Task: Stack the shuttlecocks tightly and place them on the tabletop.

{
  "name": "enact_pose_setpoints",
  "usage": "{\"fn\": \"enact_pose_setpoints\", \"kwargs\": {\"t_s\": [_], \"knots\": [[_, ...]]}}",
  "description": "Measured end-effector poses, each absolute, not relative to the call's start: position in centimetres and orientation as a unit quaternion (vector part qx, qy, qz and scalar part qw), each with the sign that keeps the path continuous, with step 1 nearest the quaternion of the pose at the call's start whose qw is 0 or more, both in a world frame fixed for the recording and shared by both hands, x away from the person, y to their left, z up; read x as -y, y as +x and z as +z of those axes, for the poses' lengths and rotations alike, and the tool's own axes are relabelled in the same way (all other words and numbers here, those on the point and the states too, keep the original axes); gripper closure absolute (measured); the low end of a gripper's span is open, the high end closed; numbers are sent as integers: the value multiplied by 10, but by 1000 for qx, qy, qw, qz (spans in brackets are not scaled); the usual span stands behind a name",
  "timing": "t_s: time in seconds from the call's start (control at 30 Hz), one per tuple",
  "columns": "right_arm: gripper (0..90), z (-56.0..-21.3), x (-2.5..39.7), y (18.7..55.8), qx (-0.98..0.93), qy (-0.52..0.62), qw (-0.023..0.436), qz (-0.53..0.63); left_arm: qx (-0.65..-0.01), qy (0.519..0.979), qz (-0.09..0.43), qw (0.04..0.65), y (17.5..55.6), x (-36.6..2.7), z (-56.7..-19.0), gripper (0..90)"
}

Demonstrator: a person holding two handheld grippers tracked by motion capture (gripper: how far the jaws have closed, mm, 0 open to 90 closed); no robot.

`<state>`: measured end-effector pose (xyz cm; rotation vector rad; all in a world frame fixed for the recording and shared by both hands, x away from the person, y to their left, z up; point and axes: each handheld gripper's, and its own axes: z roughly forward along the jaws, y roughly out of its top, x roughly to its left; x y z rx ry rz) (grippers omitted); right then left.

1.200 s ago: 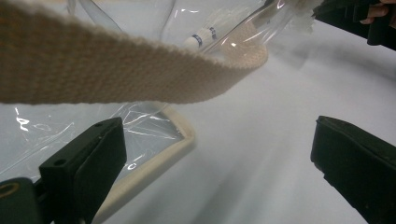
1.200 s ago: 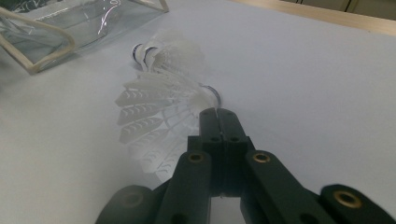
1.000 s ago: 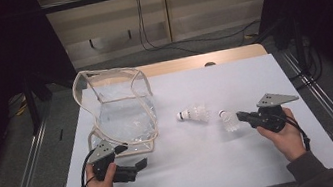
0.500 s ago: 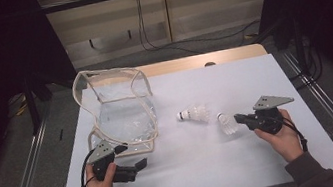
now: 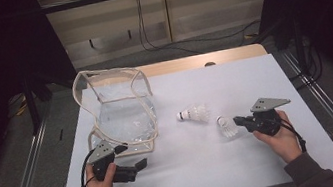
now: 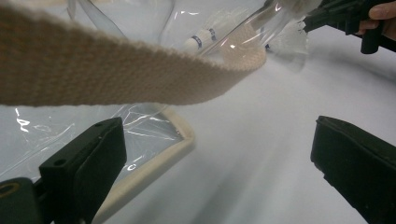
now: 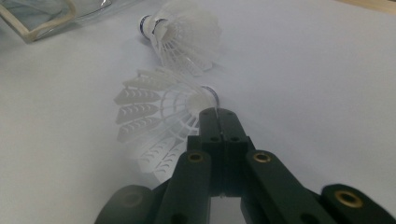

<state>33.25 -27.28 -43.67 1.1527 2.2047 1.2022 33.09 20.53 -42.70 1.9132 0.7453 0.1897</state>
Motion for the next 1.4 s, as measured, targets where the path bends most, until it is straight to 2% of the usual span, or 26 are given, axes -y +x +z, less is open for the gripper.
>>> {"fn": "enact_pose_setpoints", "kwargs": {"t_s": [0.33, 0.7, 1.3, 1.4], "knots": [[894, -439, 277, 335, -782, 415, 190, 424, -310, 796, 79, 513, 331, -205, -427, 35], [824, -440, 280, 337, -778, 422, 205, 418, -310, 797, 79, 512, 331, -205, -427, 35], [767, -442, 286, 340, -771, 438, 215, 410, -309, 798, 80, 512, 331, -205, -427, 35], [730, -442, 286, 340, -768, 441, 219, 410, -309, 798, 80, 511, 331, -205, -427, 35]]}}
